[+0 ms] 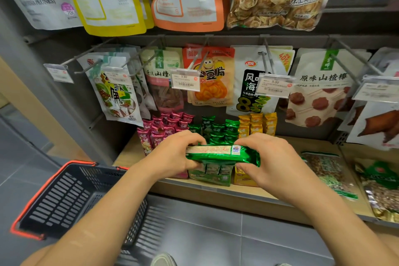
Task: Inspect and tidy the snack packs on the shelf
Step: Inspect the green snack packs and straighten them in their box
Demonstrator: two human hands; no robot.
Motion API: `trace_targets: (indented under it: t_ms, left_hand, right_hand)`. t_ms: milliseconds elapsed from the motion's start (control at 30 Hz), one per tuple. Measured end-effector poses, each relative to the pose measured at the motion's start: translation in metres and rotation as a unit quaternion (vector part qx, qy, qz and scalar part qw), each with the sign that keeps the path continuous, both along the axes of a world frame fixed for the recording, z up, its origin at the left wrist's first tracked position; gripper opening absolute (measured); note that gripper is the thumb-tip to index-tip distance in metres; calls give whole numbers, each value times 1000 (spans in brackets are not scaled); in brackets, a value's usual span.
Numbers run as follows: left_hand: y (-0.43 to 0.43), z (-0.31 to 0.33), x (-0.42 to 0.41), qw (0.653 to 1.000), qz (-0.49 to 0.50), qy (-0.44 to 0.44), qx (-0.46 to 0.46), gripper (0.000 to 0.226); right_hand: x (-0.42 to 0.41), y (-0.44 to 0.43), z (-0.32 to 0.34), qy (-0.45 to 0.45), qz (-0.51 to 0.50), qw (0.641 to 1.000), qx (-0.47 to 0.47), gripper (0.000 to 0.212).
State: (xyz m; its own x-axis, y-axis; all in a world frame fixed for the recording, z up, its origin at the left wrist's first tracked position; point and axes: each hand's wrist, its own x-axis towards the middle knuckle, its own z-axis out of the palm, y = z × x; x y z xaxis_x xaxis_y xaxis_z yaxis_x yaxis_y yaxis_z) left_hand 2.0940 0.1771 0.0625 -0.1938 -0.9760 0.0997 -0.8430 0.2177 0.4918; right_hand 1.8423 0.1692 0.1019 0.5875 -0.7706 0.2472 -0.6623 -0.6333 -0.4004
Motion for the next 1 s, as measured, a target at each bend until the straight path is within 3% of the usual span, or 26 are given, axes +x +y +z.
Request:
trace_targets:
  t_ms: [167,267,400,467,667,800,867,933,1000]
  left_hand:
    - [-4,0,15,992,63,98,38,47]
    - [-4,6,20,956,87,268,84,39]
    - [-2,7,7,891,122,427,90,5]
    - [-2,4,-3,853,151,484,127,20]
    - [-9,-4,-15,772,297,531,184,21]
    - [-11,-5,-22,767,319,501,242,28]
    - [-12,-6,-23,786,314,473,245,29]
    - [-13,-8,-23,816,290,442,232,28]
    - [-12,-7,-23,845,243,426,211,24]
  right_hand:
    - [-11,-1,2,-129,10,991,-29,42]
    - [-12,-3,6,-240,-8,970,-24,30]
    - [-17,-9,14,-398,-90,907,107,29]
    - [-16,-11,14,-434,-104,869,212,33]
    - [-18,-11,10,-442,-56,835,323,42]
    - [-15,-7,11,-452,3,803,388,42]
    - [-11,-2,12,-407,0,847,343,41]
    - [-8,3,12,-331,-33,923,192,35]
    - [-5,6,11,-286,-42,955,73,35]
